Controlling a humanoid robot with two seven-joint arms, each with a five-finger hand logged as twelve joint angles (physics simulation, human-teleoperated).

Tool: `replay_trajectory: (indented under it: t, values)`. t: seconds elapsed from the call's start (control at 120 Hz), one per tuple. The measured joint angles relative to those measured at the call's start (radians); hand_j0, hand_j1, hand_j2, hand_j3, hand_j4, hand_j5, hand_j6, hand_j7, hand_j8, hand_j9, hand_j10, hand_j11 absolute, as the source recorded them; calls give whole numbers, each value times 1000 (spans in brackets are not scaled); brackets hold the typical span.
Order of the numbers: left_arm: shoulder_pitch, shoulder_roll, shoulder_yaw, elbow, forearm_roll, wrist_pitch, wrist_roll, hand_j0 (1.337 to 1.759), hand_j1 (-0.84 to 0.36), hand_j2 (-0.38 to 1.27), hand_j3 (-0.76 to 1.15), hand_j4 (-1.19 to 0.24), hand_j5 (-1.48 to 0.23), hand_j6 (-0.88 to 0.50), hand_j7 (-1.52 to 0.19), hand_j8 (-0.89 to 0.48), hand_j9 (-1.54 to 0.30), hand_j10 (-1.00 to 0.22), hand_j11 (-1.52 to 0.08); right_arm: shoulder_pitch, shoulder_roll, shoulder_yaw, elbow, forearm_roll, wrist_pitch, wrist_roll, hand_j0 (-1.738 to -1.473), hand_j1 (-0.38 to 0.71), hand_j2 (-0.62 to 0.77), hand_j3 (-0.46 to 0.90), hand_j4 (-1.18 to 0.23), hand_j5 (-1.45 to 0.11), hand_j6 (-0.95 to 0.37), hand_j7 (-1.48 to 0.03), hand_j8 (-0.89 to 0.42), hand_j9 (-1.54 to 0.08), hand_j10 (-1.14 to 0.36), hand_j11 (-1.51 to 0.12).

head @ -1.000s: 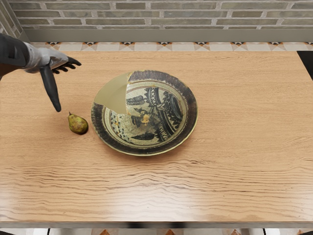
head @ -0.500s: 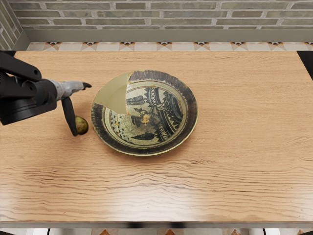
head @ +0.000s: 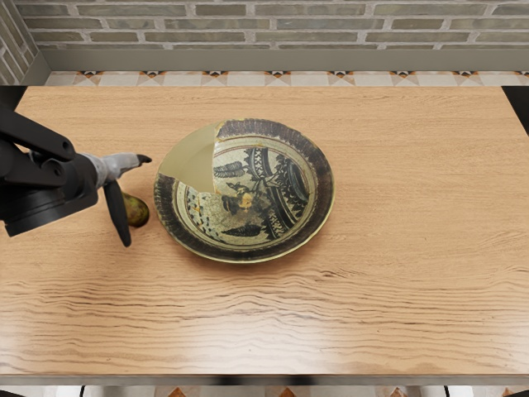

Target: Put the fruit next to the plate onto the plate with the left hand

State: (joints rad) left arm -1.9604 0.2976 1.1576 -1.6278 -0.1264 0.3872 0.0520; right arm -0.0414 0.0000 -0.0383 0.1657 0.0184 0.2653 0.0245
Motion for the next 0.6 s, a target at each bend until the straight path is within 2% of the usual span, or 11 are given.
replay_trajectory:
  t: [0.283, 0.6]
  values:
    - [74, -44, 7, 40, -26, 11, 2, 1658, 332, 3, 0, -14, -18, -14, -18, -14, -18, -14, -18, 0, 0, 0, 0, 0, 0, 0, -1658, -335, -2, 0, -11, -15, -11, -15, -11, -15, -11, -15]
    - [97, -70, 9, 68, -78, 110, 2, 1658, 277, 12, 0, -61, -79, -61, -79, -61, -79, -61, -79, 0, 0, 0, 0, 0, 0, 0, -1658, -335, -2, 0, -11, -15, -11, -15, -11, -15, -11, -15]
